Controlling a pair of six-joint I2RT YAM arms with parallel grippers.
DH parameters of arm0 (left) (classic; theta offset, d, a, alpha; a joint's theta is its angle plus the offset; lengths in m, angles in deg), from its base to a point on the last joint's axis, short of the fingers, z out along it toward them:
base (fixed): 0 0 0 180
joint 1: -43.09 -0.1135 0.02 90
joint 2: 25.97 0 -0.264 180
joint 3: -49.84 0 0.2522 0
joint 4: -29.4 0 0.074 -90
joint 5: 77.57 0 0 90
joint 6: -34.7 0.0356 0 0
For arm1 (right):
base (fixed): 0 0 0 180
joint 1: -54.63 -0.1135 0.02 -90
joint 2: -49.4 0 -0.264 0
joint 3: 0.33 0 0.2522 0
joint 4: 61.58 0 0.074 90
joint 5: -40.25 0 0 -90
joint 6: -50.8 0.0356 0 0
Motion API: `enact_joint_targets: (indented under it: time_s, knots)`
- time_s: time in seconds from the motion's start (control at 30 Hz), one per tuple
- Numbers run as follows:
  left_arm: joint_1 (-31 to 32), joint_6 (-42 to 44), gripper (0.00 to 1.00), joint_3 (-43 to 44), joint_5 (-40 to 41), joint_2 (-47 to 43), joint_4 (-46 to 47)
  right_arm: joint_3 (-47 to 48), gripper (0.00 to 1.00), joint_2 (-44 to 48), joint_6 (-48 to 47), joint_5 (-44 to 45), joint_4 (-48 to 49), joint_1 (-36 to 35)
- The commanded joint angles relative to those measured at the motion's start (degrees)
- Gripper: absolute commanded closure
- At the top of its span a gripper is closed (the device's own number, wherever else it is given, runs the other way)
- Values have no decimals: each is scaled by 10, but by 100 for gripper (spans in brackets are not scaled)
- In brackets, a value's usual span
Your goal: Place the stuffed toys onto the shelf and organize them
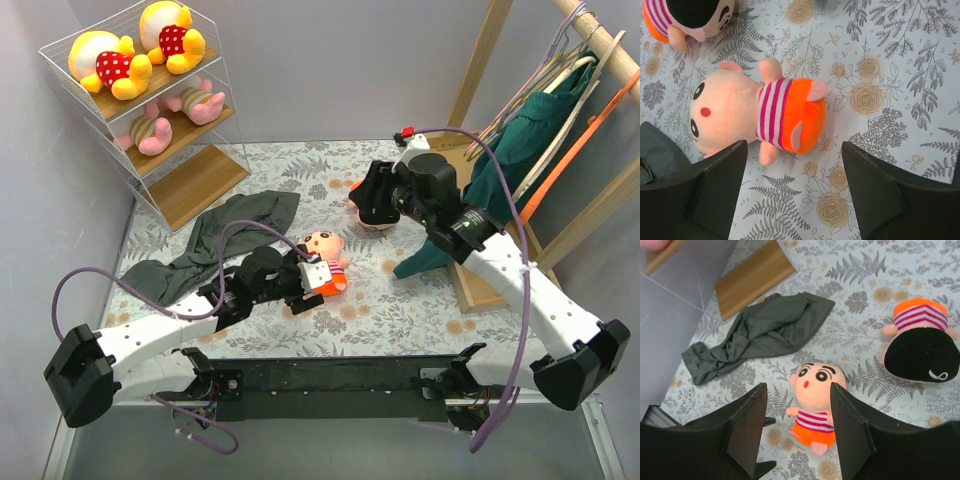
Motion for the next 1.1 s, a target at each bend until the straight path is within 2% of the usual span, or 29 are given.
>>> enact_joint_targets:
  time_s: [0.0,0.13,0.77,0.8,0.87,0.9,0.97,1.0,1.07]
  knots:
    - [17,66,26,16,13,30,29,24,39,42,-16,12,13,4]
    - [25,91,32,26,1,67,56,6,39,71,-12,8,31,3]
    - [44,126,45,43,-11,223,139,-19,39,112,-11,-16,54,3]
    - [44,124,48,40,-8,228,142,-21,39,112,-12,-14,54,4]
    - [44,123,60,29,3,236,152,-22,39,112,-12,-16,54,4]
    - [44,122,77,27,20,237,154,-23,39,112,-11,-16,54,3]
    - [45,121,86,24,34,232,154,-23,39,114,-11,-16,54,3]
    - [45,121,96,21,46,228,154,-24,39,114,-11,-16,54,3]
    - [45,121,100,18,59,209,160,-24,39,115,-11,-16,54,3]
